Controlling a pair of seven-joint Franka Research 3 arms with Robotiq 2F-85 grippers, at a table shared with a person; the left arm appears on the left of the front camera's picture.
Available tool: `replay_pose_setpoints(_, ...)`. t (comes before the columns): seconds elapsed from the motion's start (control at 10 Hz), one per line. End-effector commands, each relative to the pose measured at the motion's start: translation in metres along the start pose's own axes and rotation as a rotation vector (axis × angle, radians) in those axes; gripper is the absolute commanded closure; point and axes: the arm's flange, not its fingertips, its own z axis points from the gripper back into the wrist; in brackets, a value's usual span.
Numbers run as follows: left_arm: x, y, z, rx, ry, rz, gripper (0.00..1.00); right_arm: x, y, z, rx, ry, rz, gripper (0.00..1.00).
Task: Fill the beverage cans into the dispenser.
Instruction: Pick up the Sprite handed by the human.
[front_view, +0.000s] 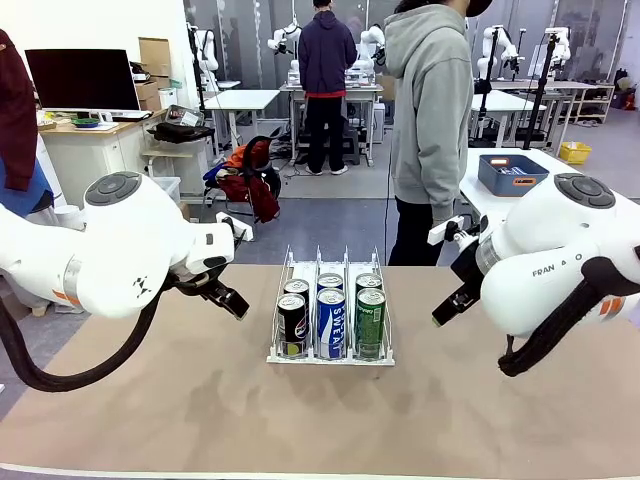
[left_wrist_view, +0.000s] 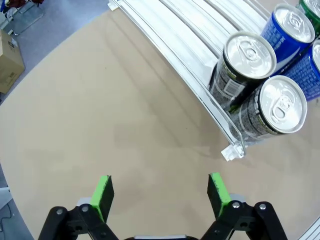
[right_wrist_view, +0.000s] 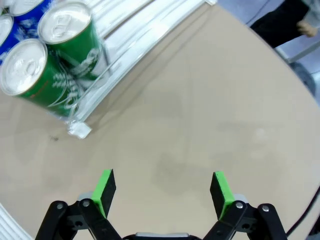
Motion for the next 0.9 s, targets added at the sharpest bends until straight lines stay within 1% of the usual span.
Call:
replay_pose_setpoints(0.0,0.006,0.006,0.026,-0.041,0.060,-0.045,0.00,-0.009,-0.009,0.025,0.247,0.019,0.049,0.00)
replay_pose_setpoints(0.1,0.011,0.011,0.043,-0.122,0.079,-0.047,0.00,-0.006,-0.015,0.037,0.317,0.014,0.051,0.00)
replay_pose_setpoints(0.2,0.015,0.013,0.061,-0.220,0.074,-0.039,0.00,-0.002,-0.023,0.050,0.377,0.013,0.078,0.00)
replay_pose_setpoints(0.3,0.019,0.016,0.075,-0.297,0.074,-0.063,0.00,0.001,-0.028,0.062,0.406,0.014,0.072,0.00)
replay_pose_setpoints(0.4,0.022,0.021,0.092,-0.373,0.061,-0.078,0.00,0.004,-0.033,0.077,0.399,0.002,0.066,0.00)
replay_pose_setpoints(0.5,0.025,0.027,0.108,-0.468,-0.003,-0.156,0.00,0.008,-0.045,0.097,0.380,0.003,0.077,0.00)
replay_pose_setpoints(0.6,0.029,0.039,0.129,-0.455,-0.055,-0.197,0.00,0.011,-0.054,0.119,0.386,-0.020,0.077,0.00)
replay_pose_setpoints(0.7,0.035,0.054,0.152,-0.416,-0.141,-0.193,0.00,0.013,-0.062,0.144,0.378,-0.048,0.090,0.00)
replay_pose_setpoints(0.8,0.038,0.058,0.172,-0.386,-0.153,-0.201,0.00,0.010,-0.071,0.166,0.426,-0.061,0.145,0.00)
